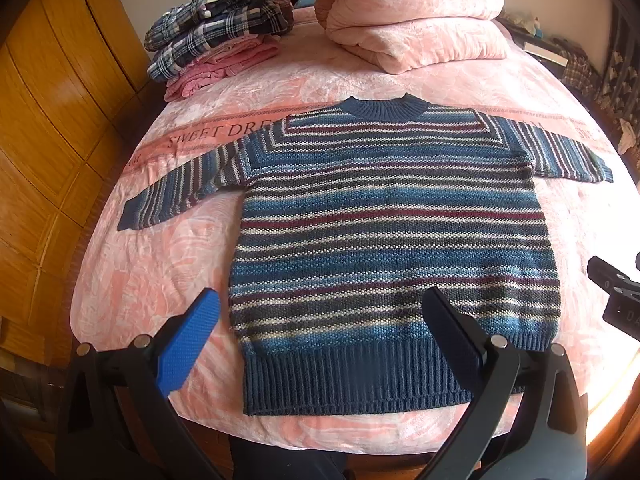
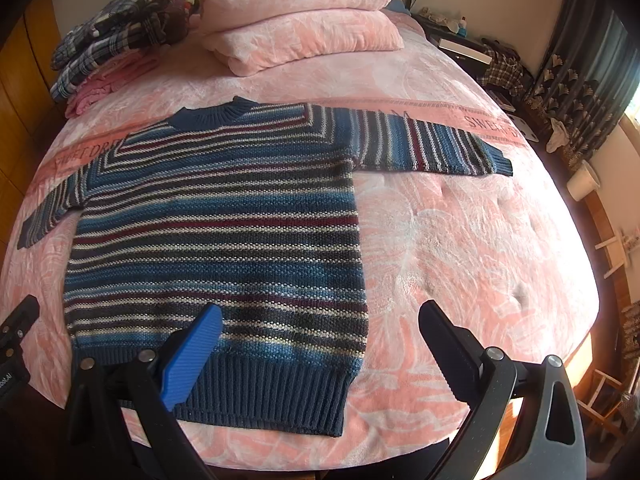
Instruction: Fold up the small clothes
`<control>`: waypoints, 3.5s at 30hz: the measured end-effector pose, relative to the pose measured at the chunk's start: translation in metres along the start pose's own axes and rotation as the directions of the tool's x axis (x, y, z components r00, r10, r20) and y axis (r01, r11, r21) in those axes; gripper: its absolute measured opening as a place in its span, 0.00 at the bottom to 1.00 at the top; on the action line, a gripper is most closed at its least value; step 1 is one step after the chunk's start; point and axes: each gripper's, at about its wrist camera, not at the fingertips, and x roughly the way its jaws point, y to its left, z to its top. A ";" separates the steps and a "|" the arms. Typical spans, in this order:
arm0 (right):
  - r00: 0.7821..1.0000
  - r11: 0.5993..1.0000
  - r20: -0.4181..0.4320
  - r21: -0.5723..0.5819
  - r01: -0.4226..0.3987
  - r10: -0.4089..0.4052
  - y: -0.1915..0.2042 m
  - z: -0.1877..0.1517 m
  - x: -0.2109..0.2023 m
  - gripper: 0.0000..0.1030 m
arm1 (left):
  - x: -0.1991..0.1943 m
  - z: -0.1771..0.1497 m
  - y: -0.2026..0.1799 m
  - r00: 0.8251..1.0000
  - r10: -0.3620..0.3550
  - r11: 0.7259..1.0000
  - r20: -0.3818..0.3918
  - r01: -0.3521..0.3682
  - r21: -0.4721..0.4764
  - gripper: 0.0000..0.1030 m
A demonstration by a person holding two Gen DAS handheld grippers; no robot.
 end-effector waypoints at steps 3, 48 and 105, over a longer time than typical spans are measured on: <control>1.000 1.000 -0.003 0.000 0.000 0.000 0.001 0.001 0.001 0.96 | 0.000 0.000 0.002 1.000 0.000 1.000 -0.002 0.000 -0.003 0.97; 0.996 0.994 0.065 0.093 -0.065 0.059 -0.056 0.043 0.033 0.96 | 0.041 0.023 -0.001 0.975 -0.220 0.973 0.039 0.223 -0.063 0.97; 0.876 0.875 -0.028 0.083 -0.478 0.481 -0.134 0.242 0.221 0.17 | 0.219 0.201 -0.135 0.965 -0.248 0.968 -0.086 0.243 -0.059 0.97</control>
